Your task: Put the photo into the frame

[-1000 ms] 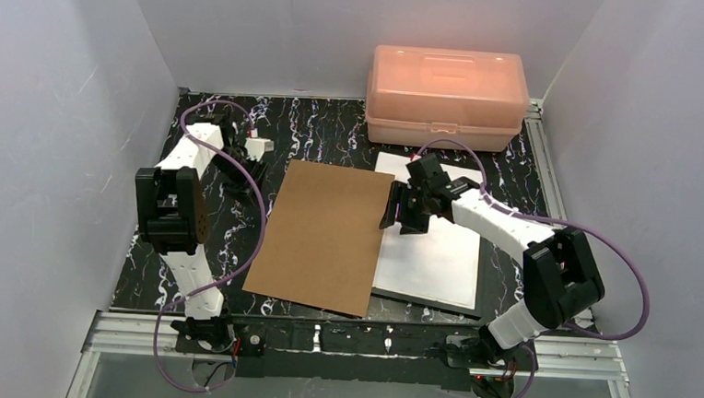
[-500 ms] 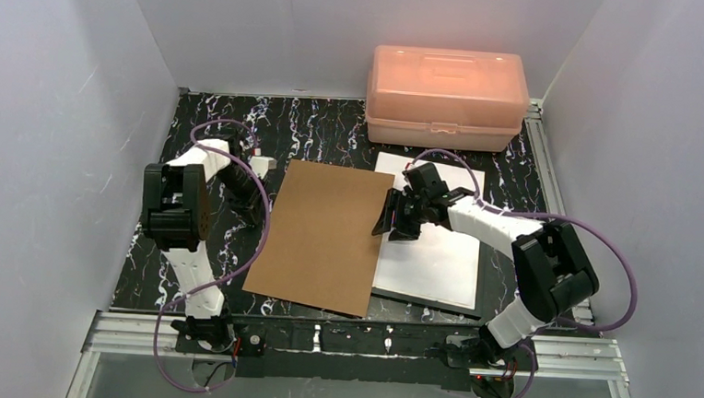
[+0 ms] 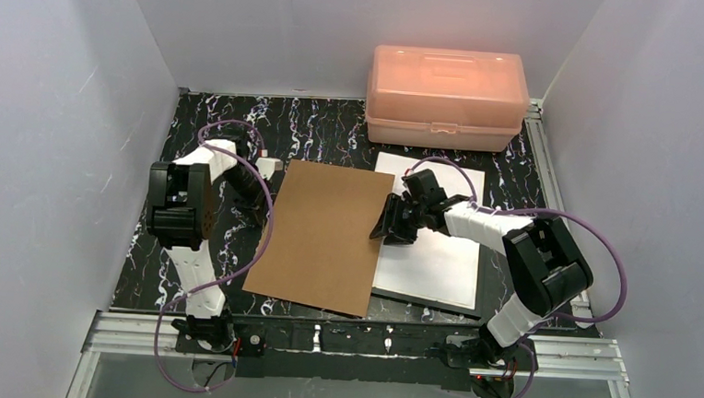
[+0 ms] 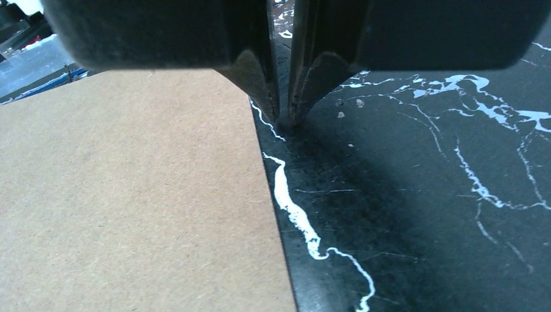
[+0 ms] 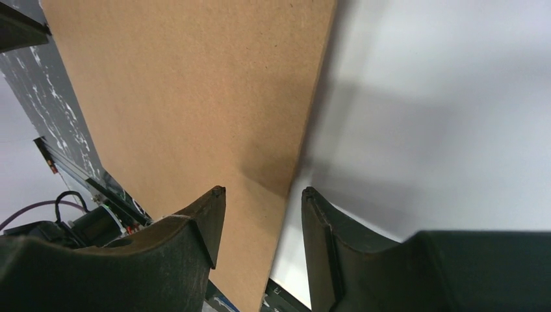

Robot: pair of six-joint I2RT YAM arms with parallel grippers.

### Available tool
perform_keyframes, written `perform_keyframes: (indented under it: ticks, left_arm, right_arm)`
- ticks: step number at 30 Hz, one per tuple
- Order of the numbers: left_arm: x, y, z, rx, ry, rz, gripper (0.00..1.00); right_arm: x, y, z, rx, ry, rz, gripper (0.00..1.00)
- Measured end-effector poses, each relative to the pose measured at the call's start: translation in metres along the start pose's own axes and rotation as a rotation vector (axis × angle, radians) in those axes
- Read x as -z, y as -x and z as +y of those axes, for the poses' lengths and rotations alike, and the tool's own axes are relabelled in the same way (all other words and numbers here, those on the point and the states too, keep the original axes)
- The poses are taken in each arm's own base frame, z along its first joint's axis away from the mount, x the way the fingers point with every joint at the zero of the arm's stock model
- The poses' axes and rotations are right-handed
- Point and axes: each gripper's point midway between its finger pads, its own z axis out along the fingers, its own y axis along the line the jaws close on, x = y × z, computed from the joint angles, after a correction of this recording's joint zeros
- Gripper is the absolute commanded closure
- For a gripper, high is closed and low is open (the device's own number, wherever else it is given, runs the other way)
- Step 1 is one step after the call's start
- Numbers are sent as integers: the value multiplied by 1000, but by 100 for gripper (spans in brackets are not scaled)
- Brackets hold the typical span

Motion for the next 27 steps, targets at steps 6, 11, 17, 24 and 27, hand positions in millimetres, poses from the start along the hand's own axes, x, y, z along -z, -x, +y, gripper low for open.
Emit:
perform_keyframes:
  ticks: [6,11,17,24,27]
  left_arm:
    - [-3,1,-6,-14,-7,7,94]
    - [-3,1,-7,-15,-7,7,96]
    - [-4,2,-8,-14,-16,9,98]
    - [-5,2,-10,-13,-22,16,100]
    - [-5,2,-10,-13,-22,18,100]
  right_arm:
    - [-3,-1,2,-21,32,-8,49]
    - [-6,-5,0,-46,42,-5,52]
    - [-7,-4,7,-68,86,-16,54]
    - [-5,-4,19,-116,133,-20,54]
    - [3,-1,28,-122,157,-39,54]
